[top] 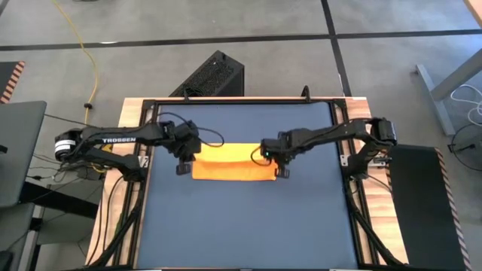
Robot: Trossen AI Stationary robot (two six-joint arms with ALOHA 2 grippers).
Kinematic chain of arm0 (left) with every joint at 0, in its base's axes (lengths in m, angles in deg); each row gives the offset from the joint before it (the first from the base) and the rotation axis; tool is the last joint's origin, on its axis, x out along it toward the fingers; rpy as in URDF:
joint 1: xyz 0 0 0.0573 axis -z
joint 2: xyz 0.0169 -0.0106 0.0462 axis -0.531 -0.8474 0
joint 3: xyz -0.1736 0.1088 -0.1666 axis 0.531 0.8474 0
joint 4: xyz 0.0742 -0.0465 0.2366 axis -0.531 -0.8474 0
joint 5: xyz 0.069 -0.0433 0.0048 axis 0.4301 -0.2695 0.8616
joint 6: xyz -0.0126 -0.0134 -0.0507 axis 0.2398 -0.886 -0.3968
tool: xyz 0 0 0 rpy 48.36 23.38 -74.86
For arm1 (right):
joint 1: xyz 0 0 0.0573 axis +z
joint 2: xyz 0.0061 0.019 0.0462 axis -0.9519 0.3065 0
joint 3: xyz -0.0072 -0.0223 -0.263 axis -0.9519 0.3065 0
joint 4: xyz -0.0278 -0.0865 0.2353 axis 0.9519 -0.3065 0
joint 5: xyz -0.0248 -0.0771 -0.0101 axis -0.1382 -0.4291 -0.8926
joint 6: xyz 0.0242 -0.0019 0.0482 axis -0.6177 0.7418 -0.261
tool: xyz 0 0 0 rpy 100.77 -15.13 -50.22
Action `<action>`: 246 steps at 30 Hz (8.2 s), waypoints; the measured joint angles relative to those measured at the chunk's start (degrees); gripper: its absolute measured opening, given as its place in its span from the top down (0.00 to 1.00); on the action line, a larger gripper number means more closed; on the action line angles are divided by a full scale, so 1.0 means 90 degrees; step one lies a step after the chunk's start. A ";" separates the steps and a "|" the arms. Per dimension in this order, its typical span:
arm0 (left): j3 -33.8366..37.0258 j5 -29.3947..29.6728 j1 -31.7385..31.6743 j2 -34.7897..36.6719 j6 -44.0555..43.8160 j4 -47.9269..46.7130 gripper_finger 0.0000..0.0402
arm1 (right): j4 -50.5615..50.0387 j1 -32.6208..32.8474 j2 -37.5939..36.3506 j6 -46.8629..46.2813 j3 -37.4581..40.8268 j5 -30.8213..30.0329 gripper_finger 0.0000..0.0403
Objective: Roll towel
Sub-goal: Fold the yellow microfiber towel, then roll the yellow microfiber towel
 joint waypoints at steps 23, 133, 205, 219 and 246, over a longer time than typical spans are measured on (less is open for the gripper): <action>0.0892 0.0155 0.1119 -0.0015 -0.1353 0.1133 1.00 | 0.0374 0.0727 0.0002 -0.0959 0.0359 0.0172 0.95; 0.1214 -0.0091 -0.1221 -0.0532 -0.0932 0.3369 0.59 | 0.3632 -0.1832 -0.1680 -0.0608 0.2749 0.2344 0.54; 0.0554 0.0447 -0.2026 -0.1308 -0.0765 0.2235 0.54 | 0.3154 -0.1722 -0.1333 0.0153 0.1707 0.2623 0.94; 0.0533 0.0633 -0.2022 -0.2027 -0.0543 0.2264 0.65 | 0.3153 -0.1720 -0.1336 0.0041 0.1707 0.2618 0.94; -0.1168 0.0697 -0.1993 0.1414 0.0407 0.1961 1.00 | 0.2630 -0.1739 -0.1338 0.1895 -0.0081 -0.0605 0.94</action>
